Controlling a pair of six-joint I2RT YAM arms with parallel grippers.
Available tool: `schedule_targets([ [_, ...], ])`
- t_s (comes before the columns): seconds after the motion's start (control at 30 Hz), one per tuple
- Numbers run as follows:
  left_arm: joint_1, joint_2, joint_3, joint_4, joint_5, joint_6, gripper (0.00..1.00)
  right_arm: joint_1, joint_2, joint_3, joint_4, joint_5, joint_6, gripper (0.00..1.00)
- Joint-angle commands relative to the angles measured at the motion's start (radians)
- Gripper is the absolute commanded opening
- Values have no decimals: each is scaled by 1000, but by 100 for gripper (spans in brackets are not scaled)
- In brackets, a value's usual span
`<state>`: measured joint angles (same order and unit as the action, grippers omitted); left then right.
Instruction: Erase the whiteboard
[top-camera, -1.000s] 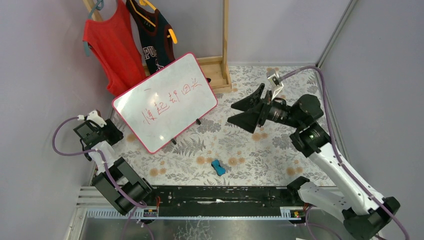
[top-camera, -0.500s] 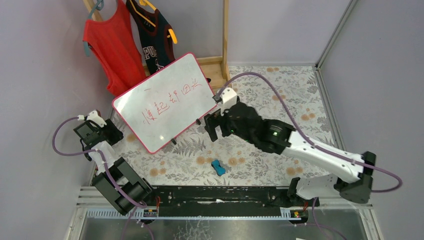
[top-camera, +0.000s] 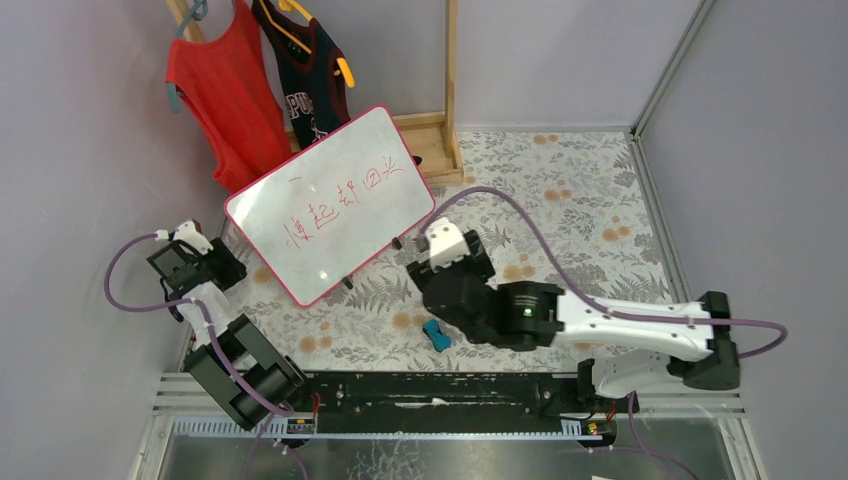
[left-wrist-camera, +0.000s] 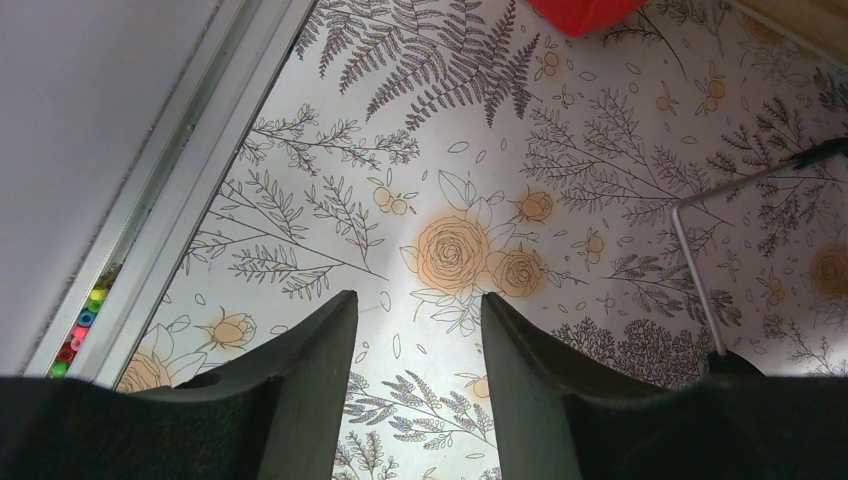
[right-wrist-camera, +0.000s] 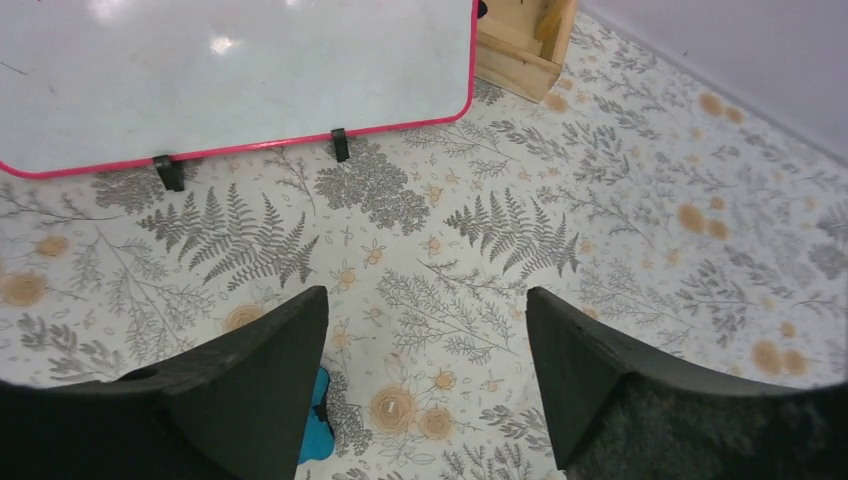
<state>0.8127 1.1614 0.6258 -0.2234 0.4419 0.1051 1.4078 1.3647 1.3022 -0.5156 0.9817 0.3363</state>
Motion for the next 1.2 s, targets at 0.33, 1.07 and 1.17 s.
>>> schedule_targets([
  [0.33, 9, -31, -15, 46, 24, 4, 48, -76, -84, 26, -359, -425, 272, 76],
  [1.07, 14, -34, -15, 41, 34, 10, 48, -232, 131, -273, -61, -947, 161, 65],
  [1.17, 16, -34, -16, 41, 34, 11, 48, -253, 178, -271, -22, -967, 147, 64],
])
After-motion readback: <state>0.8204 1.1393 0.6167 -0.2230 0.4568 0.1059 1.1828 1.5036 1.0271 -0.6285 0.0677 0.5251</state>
